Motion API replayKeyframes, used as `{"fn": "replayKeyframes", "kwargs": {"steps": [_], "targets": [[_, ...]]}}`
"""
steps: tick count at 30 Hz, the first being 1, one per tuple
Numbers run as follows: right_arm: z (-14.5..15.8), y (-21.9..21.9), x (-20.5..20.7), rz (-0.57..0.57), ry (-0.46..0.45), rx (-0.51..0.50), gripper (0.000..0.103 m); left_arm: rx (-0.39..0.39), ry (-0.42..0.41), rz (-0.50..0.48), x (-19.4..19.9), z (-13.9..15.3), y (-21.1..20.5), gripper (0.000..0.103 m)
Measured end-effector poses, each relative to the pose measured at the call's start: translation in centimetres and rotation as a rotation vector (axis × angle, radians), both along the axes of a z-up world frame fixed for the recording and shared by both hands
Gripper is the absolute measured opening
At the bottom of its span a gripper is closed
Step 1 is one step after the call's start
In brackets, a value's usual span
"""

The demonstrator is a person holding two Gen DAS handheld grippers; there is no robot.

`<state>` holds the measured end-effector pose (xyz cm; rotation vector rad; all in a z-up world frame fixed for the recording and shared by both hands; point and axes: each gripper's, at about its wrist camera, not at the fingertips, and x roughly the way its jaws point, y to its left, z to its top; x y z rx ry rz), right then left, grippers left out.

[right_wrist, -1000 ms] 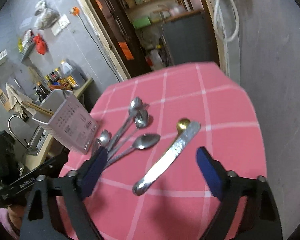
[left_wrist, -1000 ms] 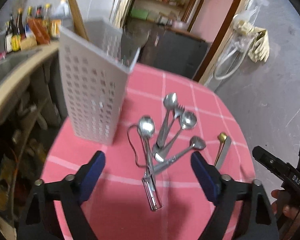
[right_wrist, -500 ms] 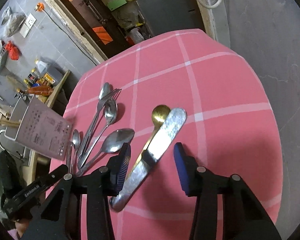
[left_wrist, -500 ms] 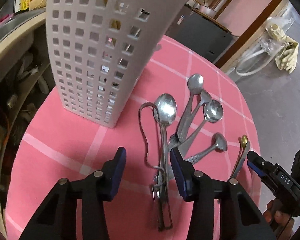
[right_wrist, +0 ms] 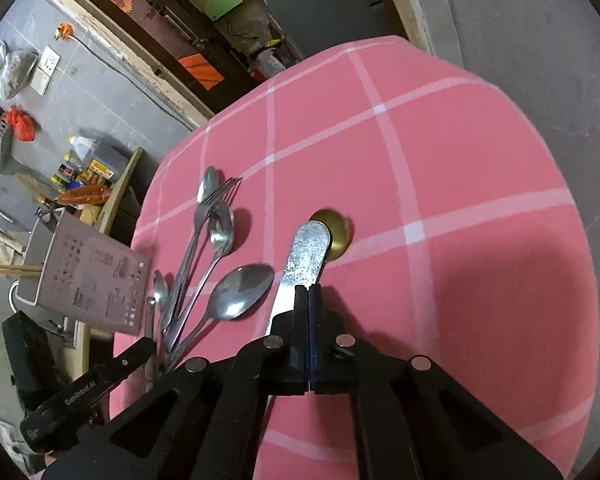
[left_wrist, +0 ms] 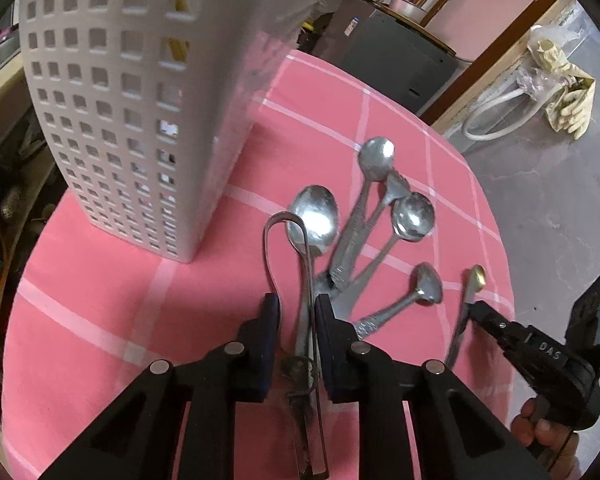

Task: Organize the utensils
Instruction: 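Close the left gripper on the wire utensil while the right gripper grasps the butter knife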

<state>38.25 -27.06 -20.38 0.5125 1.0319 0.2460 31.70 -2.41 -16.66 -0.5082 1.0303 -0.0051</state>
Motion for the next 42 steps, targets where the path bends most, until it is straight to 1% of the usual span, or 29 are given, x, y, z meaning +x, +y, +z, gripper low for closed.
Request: {"fn": "replayKeyframes", "kwargs": {"steps": [5, 8, 10, 14, 17, 20, 22, 25, 28, 33, 42], "targets": [[-0.4, 0.5, -1.2, 0.036, 0.021, 0.057, 0.001, -0.039, 0.014, -0.045, -1.2, 0.4, -0.7, 0.018], [-0.5, 0.8, -1.9, 0.065, 0.029, 0.038, 0.001, -0.063, 0.029, -0.067, -2.1, 0.3, -1.0, 0.018], [-0.6, 0.8, -2.0, 0.062, 0.041, 0.020, 0.001, -0.062, 0.031, -0.075, -2.5, 0.3, -1.2, 0.018], [-1.0, 0.0, -1.1, 0.042, 0.071, 0.043, 0.001, -0.066, 0.040, -0.080, -2.6, 0.2, -1.0, 0.018], [-0.8, -0.2, 0.0, 0.070, 0.069, 0.049, 0.001, -0.075, 0.051, -0.075, -2.3, 0.1, -0.7, 0.018], [-0.7, 0.0, 1.1, 0.099, 0.065, 0.046, 0.007, -0.082, 0.060, -0.071, -1.9, -0.1, -0.5, 0.018], [-0.7, 0.2, 1.8, 0.109, 0.070, 0.052, 0.014, -0.086, 0.066, -0.065, -1.7, -0.1, -0.3, 0.018], [-0.8, 0.7, 2.5, 0.119, 0.077, 0.050, 0.018, -0.091, 0.073, -0.056, -1.4, -0.3, -0.1, 0.018], [-0.8, 1.6, 2.8, 0.138, 0.092, 0.035, 0.018, -0.099, 0.077, -0.051, -1.2, -0.4, 0.1, 0.018], [-0.6, 3.6, 2.4, 0.183, 0.085, -0.060, 0.018, -0.099, 0.077, -0.052, -1.3, -0.4, 0.1, 0.018], [0.2, 4.1, 1.7, 0.254, 0.093, -0.110, 0.018, -0.104, 0.071, -0.081, -1.7, -0.3, -0.4, 0.018]]}}
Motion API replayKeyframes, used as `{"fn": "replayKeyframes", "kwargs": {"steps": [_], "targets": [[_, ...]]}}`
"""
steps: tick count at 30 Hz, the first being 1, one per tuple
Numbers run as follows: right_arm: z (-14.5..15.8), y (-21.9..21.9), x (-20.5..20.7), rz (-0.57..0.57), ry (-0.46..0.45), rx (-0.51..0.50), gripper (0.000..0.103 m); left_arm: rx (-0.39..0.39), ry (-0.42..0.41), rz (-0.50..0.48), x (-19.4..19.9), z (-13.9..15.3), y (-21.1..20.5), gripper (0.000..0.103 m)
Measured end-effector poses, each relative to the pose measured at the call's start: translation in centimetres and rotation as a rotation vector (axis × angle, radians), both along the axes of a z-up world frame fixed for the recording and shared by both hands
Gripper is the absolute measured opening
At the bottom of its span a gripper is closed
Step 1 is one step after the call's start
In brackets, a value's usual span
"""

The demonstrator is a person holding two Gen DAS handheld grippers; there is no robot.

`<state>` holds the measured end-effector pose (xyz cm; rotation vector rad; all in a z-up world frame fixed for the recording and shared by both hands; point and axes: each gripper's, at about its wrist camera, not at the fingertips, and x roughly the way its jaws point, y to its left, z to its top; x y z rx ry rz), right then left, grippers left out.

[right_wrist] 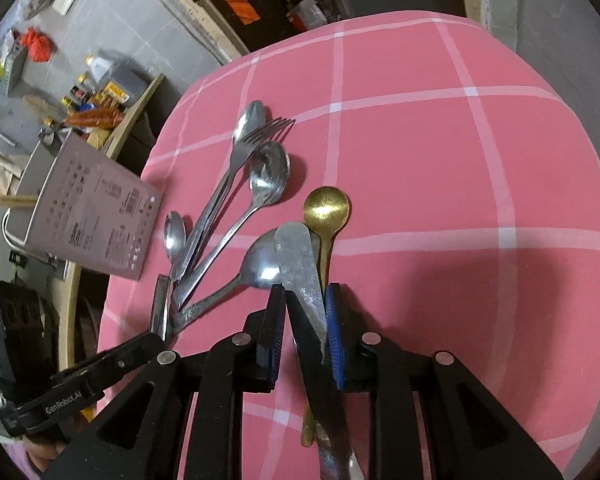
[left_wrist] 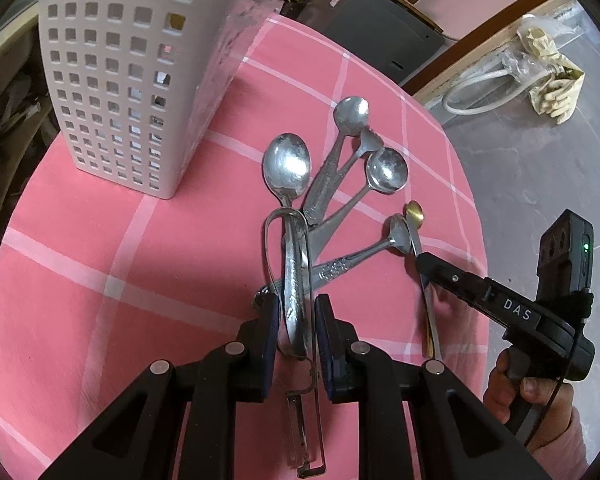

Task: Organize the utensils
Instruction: 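Close the left gripper on the wire utensil while the right gripper grasps the butter knife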

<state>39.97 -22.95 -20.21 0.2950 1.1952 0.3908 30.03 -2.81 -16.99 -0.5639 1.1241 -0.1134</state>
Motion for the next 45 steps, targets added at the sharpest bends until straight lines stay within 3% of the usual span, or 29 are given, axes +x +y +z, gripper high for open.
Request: {"fn": "replayKeyframes", "kwargs": {"steps": [5, 7, 10, 20, 26, 37, 45], "targets": [[0.3, 0.1, -0.5, 0.039, 0.001, -0.031, 0.017, -0.017, 0.000, -0.007, -0.4, 0.2, 0.0, 0.018], [0.5, -0.2, -0.9, 0.043, 0.000, -0.035, 0.007, -0.022, -0.002, -0.011, -0.6, 0.3, 0.0, 0.017], [0.5, -1.2, -2.0, 0.040, 0.015, -0.018, 0.005, -0.033, -0.004, -0.026, -1.2, 0.6, -0.1, 0.017], [0.3, -2.4, -6.5, 0.039, 0.044, 0.023, 0.003, -0.026, 0.024, -0.103, -3.9, 0.5, -1.6, 0.017], [0.4, -0.9, -8.1, 0.105, 0.071, 0.041, 0.003, -0.024, 0.033, -0.118, -4.6, 0.4, -1.7, 0.017], [0.3, 1.6, -7.9, 0.167, 0.067, -0.017, 0.016, -0.024, 0.047, -0.117, -5.4, 0.4, -1.3, 0.017], [0.4, 2.8, -8.2, 0.118, 0.075, -0.067, 0.019, -0.026, 0.050, -0.113, -5.3, 0.4, -1.4, 0.017]]}}
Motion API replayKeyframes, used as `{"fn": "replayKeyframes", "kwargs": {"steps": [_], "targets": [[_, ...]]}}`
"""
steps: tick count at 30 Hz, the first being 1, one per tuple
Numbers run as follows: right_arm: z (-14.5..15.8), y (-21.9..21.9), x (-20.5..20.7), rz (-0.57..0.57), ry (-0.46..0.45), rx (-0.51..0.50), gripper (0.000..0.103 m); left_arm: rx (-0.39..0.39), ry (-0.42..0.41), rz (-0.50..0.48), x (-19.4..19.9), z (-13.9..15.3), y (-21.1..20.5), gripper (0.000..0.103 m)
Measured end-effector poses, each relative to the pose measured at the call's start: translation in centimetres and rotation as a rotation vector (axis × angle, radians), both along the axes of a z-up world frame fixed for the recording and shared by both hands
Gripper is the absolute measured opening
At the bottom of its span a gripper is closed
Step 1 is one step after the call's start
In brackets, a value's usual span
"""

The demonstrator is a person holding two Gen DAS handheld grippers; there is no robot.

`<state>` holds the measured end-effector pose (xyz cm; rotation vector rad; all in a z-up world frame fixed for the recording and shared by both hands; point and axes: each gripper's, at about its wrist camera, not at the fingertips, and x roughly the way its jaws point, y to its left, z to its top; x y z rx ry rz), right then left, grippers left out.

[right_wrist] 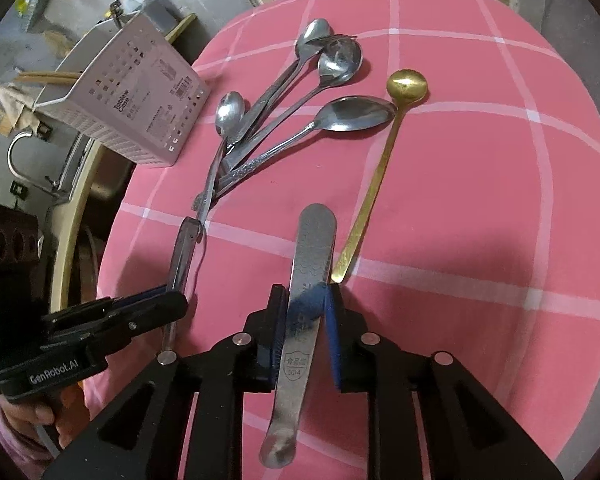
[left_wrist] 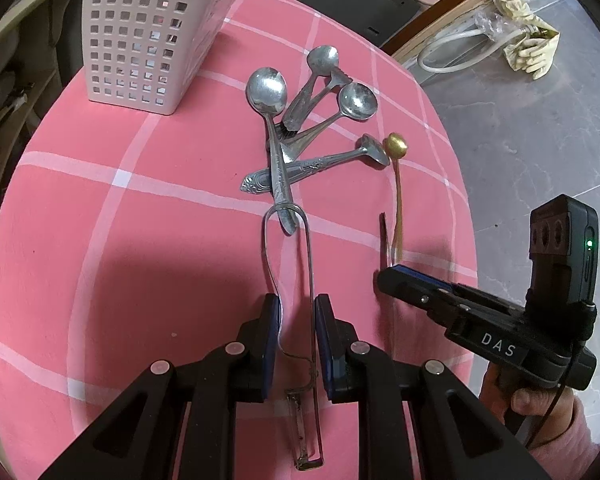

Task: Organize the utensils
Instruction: 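Close the left gripper on the wire utensil while the right gripper grasps the butter knife, then lift the wire utensil with the left tool while the right tool carries the knife to the caddy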

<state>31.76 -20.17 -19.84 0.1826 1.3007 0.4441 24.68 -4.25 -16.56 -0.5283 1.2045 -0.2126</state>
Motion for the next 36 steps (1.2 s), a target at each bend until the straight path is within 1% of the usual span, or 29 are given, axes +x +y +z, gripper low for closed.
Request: {"fn": "replayKeyframes", "kwargs": {"steps": [3, 12, 15, 18, 20, 22, 23, 26, 28, 29, 31, 34, 36], "targets": [[-0.1, 0.5, -0.5, -0.009, -0.009, -0.010, 0.020, -0.007, 0.001, 0.007, -0.1, 0.0, 0.1, 0.017], [0.5, 2.1, -1.6, -0.011, -0.071, -0.127, 0.021, -0.020, 0.004, 0.008, -0.4, -0.1, 0.3, 0.018], [0.6, 2.0, -1.5, -0.019, -0.073, -0.135, 0.018, -0.029, 0.002, 0.003, -0.3, -0.2, 0.4, 0.018], [0.5, 1.0, -1.3, -0.040, -0.053, -0.075, 0.017, -0.032, -0.004, -0.009, -0.4, -0.2, 0.5, 0.018], [0.2, -0.6, -1.2, -0.078, -0.018, 0.012, 0.017, -0.027, -0.010, -0.021, -0.4, 0.0, 0.5, 0.017], [-0.1, -2.4, -1.4, -0.129, 0.020, 0.129, 0.017, -0.016, -0.028, -0.033, -0.6, 0.4, 0.5, 0.017], [-0.1, -2.9, -1.7, -0.142, 0.017, 0.154, 0.017, -0.008, -0.049, -0.040, -0.8, 0.8, 0.5, 0.017], [1.1, -4.0, -3.2, -0.145, -0.059, 0.205, 0.017, 0.005, -0.116, -0.044, -1.3, 2.2, 0.6, 0.017], [2.1, -4.1, -4.2, -0.144, -0.108, 0.220, 0.016, 0.018, -0.173, -0.041, -1.7, 3.5, 0.8, 0.017], [2.7, -4.2, -4.6, -0.146, -0.139, 0.230, 0.016, 0.024, -0.189, -0.039, -1.7, 3.9, 1.0, 0.017], [3.7, -4.3, -4.7, -0.150, -0.188, 0.242, 0.016, 0.047, -0.243, -0.030, -1.8, 5.4, 1.3, 0.017], [5.8, -4.2, -4.8, -0.146, -0.273, 0.246, 0.016, 0.061, -0.303, -0.015, -1.6, 7.3, 2.0, 0.017], [7.3, -4.0, -4.4, -0.141, -0.323, 0.254, 0.016, 0.070, -0.356, 0.003, -1.3, 9.3, 2.9, 0.017]]}}
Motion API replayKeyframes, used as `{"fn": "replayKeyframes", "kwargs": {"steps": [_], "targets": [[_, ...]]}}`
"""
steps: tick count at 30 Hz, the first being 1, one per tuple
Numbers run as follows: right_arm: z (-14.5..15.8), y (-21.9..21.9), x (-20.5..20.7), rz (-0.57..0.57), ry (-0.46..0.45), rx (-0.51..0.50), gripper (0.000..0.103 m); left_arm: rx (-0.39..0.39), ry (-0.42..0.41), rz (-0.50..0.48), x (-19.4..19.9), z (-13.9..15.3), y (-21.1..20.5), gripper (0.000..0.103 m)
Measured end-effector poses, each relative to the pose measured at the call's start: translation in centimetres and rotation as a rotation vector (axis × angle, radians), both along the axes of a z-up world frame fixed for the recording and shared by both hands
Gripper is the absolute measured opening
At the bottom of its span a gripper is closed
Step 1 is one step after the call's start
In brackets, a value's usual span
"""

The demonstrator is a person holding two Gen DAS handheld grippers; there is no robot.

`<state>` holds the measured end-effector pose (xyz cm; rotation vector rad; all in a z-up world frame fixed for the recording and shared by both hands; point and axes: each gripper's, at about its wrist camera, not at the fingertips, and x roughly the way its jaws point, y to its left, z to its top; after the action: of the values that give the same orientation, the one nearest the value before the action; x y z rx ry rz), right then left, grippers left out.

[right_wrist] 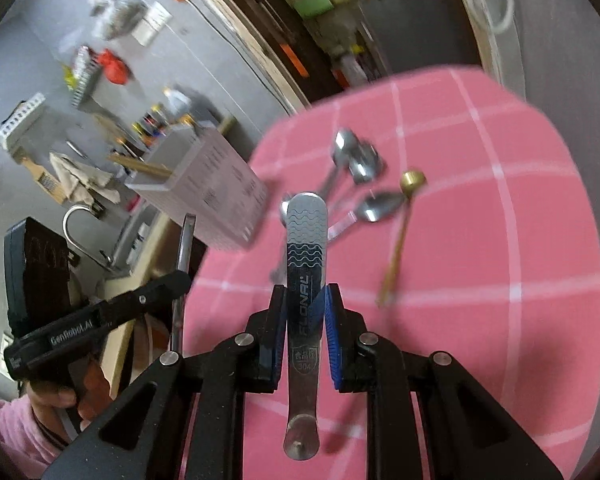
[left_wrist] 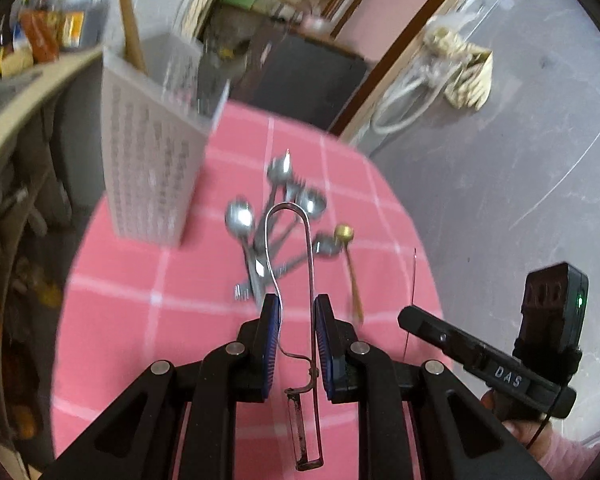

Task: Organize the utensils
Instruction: 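Lift the wire utensil with the left tool while the right tool carries the knife to the caddy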

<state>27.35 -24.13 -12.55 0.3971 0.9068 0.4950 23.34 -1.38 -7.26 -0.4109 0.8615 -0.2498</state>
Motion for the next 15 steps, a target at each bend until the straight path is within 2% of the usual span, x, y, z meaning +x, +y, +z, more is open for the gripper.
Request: {"fn": "replayKeyframes", "kwargs": {"steps": [9, 12, 15], "targets": [[8.6, 2.9, 3.8, 0.005, -0.264, 0.143, 0.017, 0.048, -0.257, 0.096, 3.0, 9.2, 4.6, 0.017], [11.7, 4.9, 6.0, 0.010, -0.355, 0.210, 0.017, 0.070, -0.341, 0.138, 4.3, 11.2, 6.2, 0.017], [13.7, 7.1, 7.6, 0.013, -0.422, 0.236, 0.017, 0.082, -0.413, 0.188, 6.0, 12.4, 7.7, 0.017]]}}
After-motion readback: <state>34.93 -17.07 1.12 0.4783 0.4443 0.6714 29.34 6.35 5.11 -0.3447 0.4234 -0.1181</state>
